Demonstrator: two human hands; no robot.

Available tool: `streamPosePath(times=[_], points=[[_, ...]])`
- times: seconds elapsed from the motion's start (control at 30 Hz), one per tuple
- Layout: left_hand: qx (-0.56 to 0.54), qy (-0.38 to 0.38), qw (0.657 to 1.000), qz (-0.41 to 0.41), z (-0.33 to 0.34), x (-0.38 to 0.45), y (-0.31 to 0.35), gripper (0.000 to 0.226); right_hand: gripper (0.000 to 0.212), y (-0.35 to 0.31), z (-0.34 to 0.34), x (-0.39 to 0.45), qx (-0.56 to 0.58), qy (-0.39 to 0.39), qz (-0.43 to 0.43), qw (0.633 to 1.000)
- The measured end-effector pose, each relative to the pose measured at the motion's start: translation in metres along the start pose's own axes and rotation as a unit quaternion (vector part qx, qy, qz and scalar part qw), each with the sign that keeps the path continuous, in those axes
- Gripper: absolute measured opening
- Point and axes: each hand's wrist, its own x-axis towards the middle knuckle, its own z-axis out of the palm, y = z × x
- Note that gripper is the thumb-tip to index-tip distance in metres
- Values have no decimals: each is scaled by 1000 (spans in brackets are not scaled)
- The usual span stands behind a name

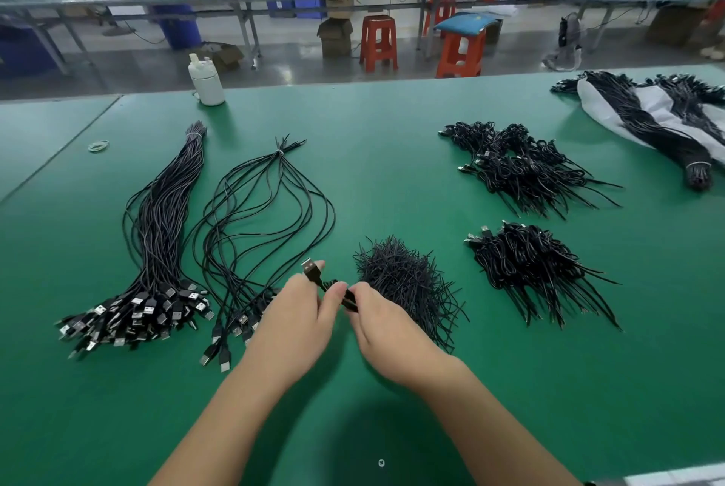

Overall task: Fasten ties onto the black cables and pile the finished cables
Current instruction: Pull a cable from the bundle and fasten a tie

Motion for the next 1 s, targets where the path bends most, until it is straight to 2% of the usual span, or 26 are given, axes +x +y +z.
streamPosePath(times=[0.1, 0.23, 0.4, 0.47, 0.57, 0.6, 0.63, 0.67, 0.7, 0.73, 0.77, 0.83, 0.87, 0.9, 1.0], points=[[-41, -35, 997, 57, 0, 1, 1, 16, 13, -2, 0, -3, -4, -27, 22, 999], [-27, -34, 995, 86, 2, 9, -5, 18, 26, -2, 3, 1, 12, -45, 34, 998], [-41, -50, 996, 61, 3, 24, -6, 16, 53, 3, 2, 4, 181, -70, 39, 980], [-60, -76, 994, 41, 3, 31, -4, 15, 62, 5, -1, 4, 159, -50, 28, 986], [-86, -100, 991, 33, 11, 40, 0, 16, 57, 7, -4, 3, 108, -19, 23, 994], [-146, -115, 982, 29, 14, 42, 0, 14, 50, 9, -7, 4, 108, -3, 28, 994], [-250, -140, 958, 16, 18, 44, -1, 10, 40, 11, -10, 5, 105, 15, 37, 994], [-375, -173, 911, -9, 20, 46, -2, 5, 27, 14, -13, 7, 102, 35, 52, 993], [-471, -193, 860, -41, 23, 49, -4, 11, 23, 18, -16, 9, 104, 57, 73, 990], [-510, -200, 834, -69, 26, 53, -10, 17, 26, 22, -20, 10, 111, 77, 97, 986], [-479, -189, 853, -86, 31, 56, -15, 17, 29, 27, -23, 10, 126, 93, 120, 980], [-234, -139, 959, -77, 45, 61, -27, 5, 29, 38, -29, 9, 179, 115, 160, 964], [-105, -123, 985, -62, 53, 61, -32, 6, 28, 44, -32, 8, 202, 121, 179, 955], [-24, -114, 992, -54, 60, 60, -35, 7, 26, 49, -35, 7, 212, 123, 194, 950], [56, -95, 993, -44, 79, 53, -36, 14, 21, 62, -38, 3, 209, 120, 226, 944]])
